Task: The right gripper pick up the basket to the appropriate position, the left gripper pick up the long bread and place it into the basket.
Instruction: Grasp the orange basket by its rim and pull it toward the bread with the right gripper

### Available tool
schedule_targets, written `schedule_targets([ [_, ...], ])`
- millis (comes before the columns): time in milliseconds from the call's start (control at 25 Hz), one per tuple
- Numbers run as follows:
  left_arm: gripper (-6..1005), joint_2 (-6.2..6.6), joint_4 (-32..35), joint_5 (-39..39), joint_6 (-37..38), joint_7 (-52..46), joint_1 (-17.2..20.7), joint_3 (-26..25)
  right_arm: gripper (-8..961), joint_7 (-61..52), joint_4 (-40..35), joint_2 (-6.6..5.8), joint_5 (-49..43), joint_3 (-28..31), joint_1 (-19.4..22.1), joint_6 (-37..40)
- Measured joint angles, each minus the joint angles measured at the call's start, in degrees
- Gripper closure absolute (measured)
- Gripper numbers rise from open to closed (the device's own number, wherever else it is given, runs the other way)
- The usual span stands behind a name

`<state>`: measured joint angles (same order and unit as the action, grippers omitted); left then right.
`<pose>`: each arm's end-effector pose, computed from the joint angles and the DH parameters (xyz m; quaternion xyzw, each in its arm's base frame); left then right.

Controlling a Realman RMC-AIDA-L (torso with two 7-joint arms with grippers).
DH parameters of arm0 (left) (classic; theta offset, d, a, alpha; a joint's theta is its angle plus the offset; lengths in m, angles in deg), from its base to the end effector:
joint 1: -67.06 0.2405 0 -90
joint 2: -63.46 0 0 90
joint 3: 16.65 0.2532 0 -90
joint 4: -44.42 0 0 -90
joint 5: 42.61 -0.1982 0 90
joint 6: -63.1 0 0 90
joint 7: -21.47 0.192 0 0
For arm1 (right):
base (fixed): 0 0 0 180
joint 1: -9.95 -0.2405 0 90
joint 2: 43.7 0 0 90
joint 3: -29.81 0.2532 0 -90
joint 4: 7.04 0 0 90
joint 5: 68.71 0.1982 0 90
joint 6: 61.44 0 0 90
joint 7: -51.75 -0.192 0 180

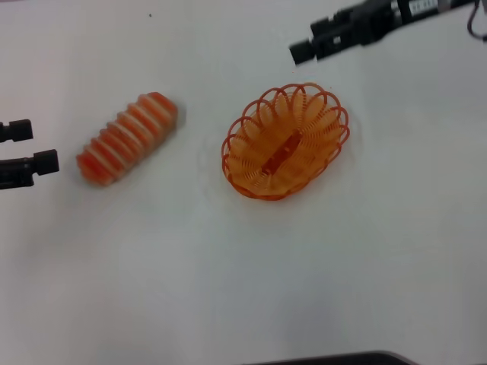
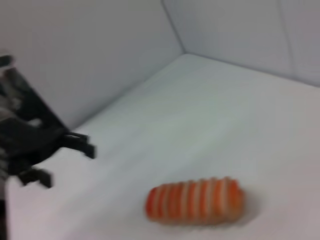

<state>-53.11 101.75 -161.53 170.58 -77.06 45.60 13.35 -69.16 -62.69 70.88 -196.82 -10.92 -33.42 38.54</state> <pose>-0.2643 0.2909 0.0429 -0.9126 -0.3143 -0.2292 0.1259 0.1704 0.3792 0.0166 -0.9327 0.3338 0.1206 0.0635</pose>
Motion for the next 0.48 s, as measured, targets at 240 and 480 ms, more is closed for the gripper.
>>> schedule_targets([
  [240, 64, 0.01, -0.17, 0.0, -0.63, 0.2, -0.05, 0.05, 130, -8.67, -5.55, 2.18, -19.29, -1.78, -8.22, -2.59],
  [480, 64, 0.03, -0.29, 0.01, -0.74, 0.23, -0.15, 0.05, 144, -16.04, -0.46, 4.21, -28.84, -10.99, -10.48, -14.12],
])
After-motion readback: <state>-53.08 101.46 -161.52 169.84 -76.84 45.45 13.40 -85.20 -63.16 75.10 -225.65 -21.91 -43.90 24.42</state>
